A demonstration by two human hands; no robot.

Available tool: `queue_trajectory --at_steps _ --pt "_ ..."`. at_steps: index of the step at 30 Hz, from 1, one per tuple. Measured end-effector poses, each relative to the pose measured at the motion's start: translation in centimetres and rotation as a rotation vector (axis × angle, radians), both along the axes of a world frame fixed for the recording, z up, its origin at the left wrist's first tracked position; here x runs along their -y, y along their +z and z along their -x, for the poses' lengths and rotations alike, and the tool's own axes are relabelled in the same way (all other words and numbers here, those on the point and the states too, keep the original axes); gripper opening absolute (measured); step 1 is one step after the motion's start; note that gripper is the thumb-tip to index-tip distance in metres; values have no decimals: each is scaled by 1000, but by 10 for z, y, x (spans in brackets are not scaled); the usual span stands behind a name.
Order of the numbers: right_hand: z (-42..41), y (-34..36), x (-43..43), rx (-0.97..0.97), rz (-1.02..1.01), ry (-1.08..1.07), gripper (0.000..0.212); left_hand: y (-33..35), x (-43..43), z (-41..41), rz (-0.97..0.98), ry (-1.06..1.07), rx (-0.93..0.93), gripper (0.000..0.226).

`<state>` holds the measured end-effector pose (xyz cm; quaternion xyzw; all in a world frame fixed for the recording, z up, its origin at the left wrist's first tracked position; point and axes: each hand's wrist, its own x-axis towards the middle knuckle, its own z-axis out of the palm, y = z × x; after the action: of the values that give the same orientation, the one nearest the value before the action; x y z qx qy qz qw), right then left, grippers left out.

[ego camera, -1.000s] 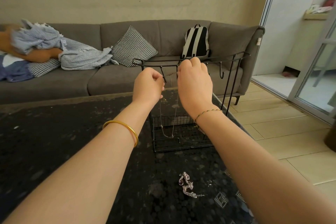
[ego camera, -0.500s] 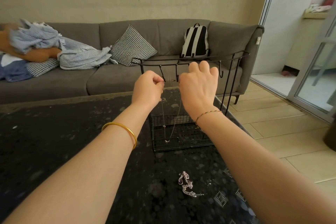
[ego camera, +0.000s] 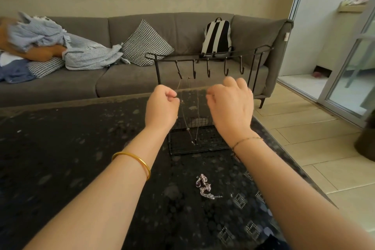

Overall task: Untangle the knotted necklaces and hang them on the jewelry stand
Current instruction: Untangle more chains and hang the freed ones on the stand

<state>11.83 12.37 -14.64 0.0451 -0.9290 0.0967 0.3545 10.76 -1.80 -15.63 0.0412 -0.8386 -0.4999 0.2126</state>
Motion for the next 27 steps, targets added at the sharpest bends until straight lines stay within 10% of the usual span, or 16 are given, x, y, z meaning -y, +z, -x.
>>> queue_trajectory --at_steps 11,21,27 --pt "-53 -101 -30 946 265 163 21 -101 -43 -47 434 -179 659 21" --pt "-37 -110 -43 997 348 218 19 -120 -55 -39 644 -330 785 31" --pt "-36 -112 -46 1024 617 251 22 -121 -46 -37 381 -341 596 19"
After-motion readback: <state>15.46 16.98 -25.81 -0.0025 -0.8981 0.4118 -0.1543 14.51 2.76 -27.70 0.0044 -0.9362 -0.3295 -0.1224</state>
